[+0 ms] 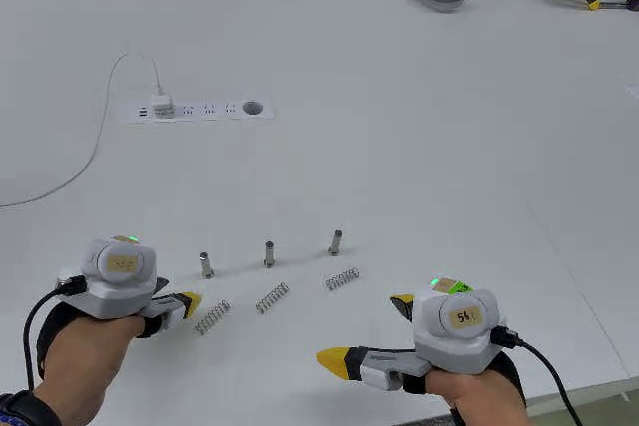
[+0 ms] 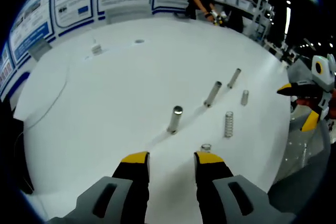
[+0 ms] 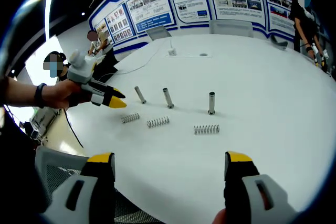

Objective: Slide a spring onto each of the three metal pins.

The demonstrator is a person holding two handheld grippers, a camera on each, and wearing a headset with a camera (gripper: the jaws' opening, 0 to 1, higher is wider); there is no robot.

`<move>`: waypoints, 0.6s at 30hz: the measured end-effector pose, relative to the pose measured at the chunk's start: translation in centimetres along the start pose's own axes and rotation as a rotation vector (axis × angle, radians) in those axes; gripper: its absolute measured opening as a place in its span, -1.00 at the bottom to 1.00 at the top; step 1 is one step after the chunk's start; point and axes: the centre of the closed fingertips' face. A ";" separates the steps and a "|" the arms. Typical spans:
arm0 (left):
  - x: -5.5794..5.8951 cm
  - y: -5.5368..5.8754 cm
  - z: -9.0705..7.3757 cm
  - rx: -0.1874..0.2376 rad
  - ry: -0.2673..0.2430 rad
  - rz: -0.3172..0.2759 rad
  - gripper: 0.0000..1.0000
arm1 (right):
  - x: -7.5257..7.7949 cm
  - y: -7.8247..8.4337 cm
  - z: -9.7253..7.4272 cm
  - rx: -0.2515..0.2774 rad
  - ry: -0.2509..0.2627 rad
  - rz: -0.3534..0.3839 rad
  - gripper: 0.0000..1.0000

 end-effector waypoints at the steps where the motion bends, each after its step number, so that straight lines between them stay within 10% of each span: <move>1: 0.1 0.1 -0.2 0.004 0.004 -0.007 -0.29 | 0.0 0.1 0.1 -0.001 -0.001 0.000 0.74; 18: 0.6 1.2 -2.1 0.022 0.049 -0.001 -0.11 | 0.4 0.2 0.7 -0.013 -0.006 -0.019 0.75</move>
Point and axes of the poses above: the centre of the closed fingertips' face, and the gripper's own axes: z roughly forward along the fingers, x roughly to its right, y roughly out of its underside, and after that the axes turned 14 degrees about -z, right-handed
